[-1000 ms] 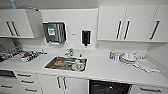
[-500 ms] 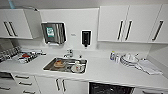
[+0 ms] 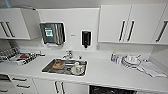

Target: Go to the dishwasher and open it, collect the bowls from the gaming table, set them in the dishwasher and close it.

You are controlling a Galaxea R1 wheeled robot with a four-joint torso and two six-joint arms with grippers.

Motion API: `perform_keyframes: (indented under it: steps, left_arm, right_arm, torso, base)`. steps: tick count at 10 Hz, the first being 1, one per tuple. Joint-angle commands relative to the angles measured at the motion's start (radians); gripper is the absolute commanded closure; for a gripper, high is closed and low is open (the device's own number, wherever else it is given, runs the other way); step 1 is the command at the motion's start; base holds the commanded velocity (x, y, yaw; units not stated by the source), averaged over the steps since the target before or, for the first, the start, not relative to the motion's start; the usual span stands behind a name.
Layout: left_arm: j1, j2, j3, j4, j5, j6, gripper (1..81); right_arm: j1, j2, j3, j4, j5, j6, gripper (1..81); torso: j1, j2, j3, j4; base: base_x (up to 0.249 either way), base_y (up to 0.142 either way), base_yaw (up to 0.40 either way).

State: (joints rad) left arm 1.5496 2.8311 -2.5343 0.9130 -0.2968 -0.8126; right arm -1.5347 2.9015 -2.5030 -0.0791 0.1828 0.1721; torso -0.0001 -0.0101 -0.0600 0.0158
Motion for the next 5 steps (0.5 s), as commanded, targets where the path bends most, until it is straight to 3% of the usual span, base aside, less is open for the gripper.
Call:
perform_keyframes:
  steps: [1,5]
  left_arm:
    - [-0.038,-0.014,0.006,0.007,0.021,0.000,81.1]
    - [-0.036,-0.011,0.003,0.009,0.021,-0.002,81.1]
  right_arm:
    - [0.038,0.000,0.012,-0.021,-0.054,-0.006,81.1]
    - [0.034,-0.014,0.014,-0.021,-0.072,-0.006,81.1]
  torso:
    - [0.000,0.000,0.000,0.000]
    - [0.001,0.000,0.000,0.000]
  base:
    - [0.084,0.000,0.000]
    - [0.019,0.000,0.000]
